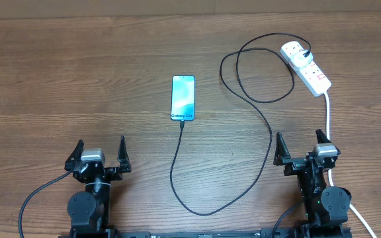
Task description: Plug charger to phone and switch on socket
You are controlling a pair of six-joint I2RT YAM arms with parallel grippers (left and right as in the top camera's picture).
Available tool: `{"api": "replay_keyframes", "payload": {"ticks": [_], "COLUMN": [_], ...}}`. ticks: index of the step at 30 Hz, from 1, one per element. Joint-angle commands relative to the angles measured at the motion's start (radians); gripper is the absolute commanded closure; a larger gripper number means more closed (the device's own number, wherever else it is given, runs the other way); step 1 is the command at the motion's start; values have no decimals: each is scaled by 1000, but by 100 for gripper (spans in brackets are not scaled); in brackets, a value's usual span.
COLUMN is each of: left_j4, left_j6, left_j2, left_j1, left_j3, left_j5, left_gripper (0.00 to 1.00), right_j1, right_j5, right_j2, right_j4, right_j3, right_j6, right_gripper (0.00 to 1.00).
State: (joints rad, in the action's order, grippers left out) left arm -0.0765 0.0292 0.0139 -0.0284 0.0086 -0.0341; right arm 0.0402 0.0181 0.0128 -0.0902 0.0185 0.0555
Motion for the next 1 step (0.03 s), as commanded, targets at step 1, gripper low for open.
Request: {"api": "replay_keyframes", "payload": {"ticks": [1], "left_j4": [0], "left_j6": [-7], "left_j2": [-10], "left_j1": [-9], "left_j3": [-4], "left_j5": [8], "left_gripper": [0], "right_j1": [5], "right_j5": [-10], "right_j2": [-10], "right_j4": [6], "right_j3": [-10], "right_j6": [-3], "right_gripper": [0]}}
